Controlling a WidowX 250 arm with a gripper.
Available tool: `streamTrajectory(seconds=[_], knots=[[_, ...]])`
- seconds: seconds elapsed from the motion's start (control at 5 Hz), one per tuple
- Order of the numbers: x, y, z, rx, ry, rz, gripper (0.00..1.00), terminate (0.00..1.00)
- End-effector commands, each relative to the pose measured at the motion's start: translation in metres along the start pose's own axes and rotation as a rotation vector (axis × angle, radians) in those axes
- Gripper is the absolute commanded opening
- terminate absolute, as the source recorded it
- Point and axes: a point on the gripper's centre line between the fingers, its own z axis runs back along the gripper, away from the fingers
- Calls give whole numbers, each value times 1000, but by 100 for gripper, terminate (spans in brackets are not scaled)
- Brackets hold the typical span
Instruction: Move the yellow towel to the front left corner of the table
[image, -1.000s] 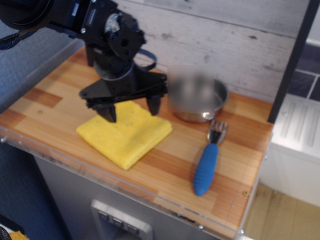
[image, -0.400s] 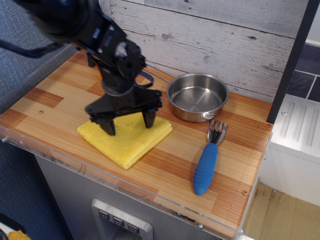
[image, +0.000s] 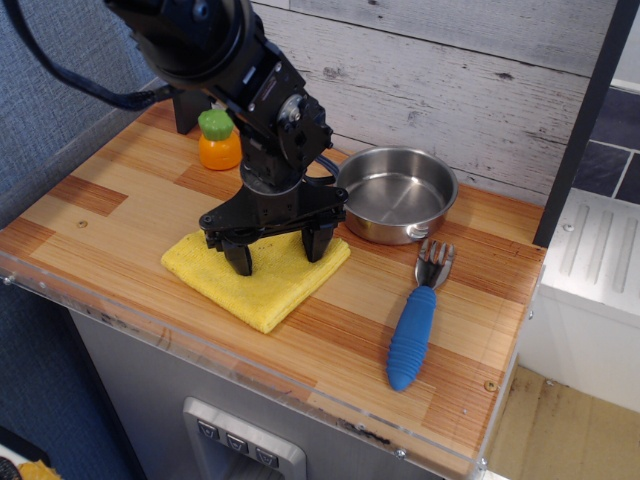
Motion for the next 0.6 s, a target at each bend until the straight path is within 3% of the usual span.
streamTrajectory(seconds=[0.0, 0.4], knots=[[-9, 1, 12, -12, 6, 83, 100, 0], [1, 21, 16, 8, -1, 150, 100, 0]])
